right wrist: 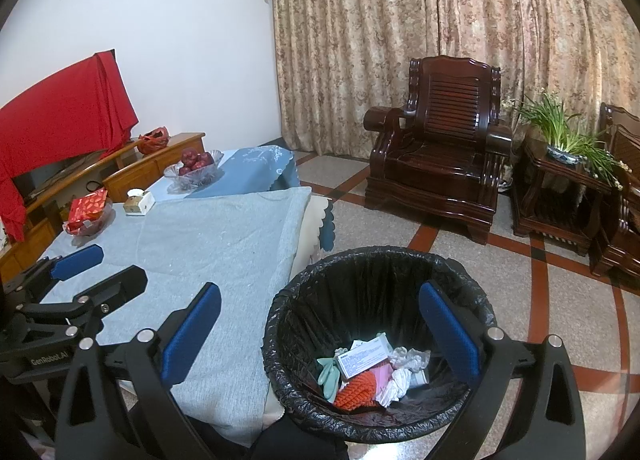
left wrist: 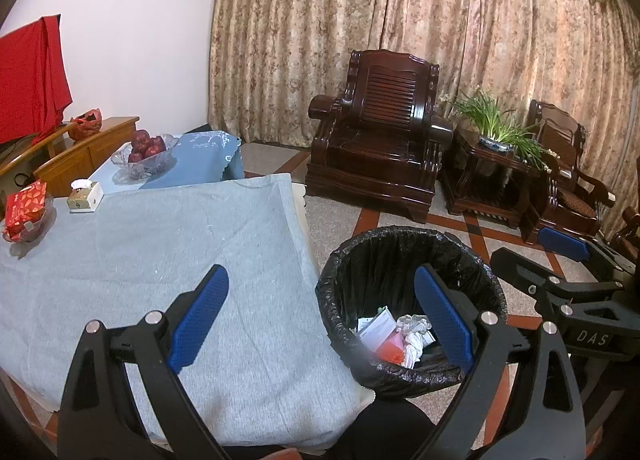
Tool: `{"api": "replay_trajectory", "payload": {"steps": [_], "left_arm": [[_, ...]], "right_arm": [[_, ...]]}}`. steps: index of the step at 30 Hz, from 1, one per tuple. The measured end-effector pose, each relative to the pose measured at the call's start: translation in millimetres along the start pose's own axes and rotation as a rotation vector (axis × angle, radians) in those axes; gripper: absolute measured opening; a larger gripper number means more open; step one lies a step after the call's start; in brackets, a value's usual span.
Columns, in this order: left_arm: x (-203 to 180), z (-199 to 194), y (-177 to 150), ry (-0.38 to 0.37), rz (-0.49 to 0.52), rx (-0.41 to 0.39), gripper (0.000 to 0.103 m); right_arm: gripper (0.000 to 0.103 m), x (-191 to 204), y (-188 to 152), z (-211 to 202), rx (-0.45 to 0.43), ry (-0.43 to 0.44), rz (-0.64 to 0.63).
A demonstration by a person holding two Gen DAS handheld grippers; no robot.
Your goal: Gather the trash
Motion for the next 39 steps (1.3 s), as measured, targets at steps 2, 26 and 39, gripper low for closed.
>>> {"api": "replay_trajectory", "payload": {"steps": [2, 26, 39], "left_arm": [[-0.1, 0.3, 0.1, -0.001, 0.0, 0.001, 0.091], [1.1, -1.0, 0.8, -0.001, 0.0, 0.003, 0.092], [0.9, -2.0, 1.7, 0.001, 0.001, 0.005, 0.092]], "right_arm": [[0.097, -0.1, 0.0, 0.0, 0.0, 0.0, 0.0], [0.097, 0.2, 0.0, 0.2, 0.001, -0.001, 0.0], [0.097, 0.6, 0.1, 0.4, 0.001, -0.001, 0.0]]}}
Point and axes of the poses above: each gripper's, at about its wrist camera, not at the fingertips, and z roughly the way its jaws point, x to its left, y to its top, the point moved 5 cm from there along z, roughly the way its jaws point, and after that the axes turned 14 degrees about y, right-handed, at the moved point
